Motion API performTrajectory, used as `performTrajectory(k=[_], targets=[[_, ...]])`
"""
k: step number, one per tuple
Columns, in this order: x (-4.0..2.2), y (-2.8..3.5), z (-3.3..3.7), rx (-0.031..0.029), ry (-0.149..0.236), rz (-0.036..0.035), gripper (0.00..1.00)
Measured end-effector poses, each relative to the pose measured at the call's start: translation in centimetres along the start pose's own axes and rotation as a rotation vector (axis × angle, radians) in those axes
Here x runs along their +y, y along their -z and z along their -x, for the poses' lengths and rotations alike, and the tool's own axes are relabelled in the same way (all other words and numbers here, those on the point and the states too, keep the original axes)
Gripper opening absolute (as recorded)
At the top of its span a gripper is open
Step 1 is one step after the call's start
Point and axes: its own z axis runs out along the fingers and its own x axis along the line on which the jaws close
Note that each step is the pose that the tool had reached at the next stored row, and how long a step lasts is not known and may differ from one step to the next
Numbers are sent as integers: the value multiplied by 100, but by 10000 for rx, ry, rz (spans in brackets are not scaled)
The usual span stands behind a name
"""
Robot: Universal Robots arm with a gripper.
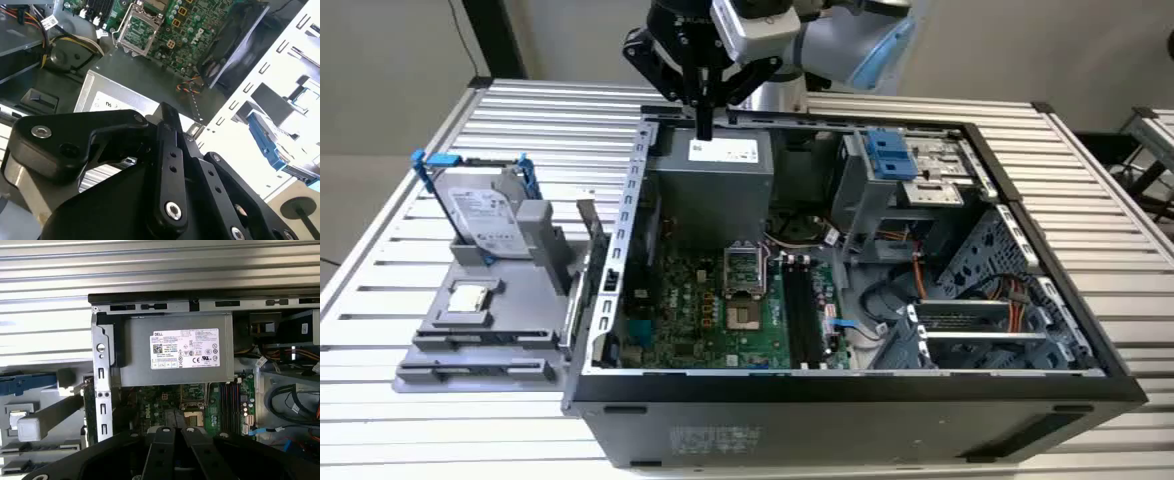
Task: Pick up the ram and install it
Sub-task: 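Reach for the ram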
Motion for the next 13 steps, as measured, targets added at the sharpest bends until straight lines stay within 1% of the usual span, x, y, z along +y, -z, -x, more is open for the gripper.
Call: performTrajectory(k=[13], targets=[[0, 0, -4, 0, 0, 0, 0]])
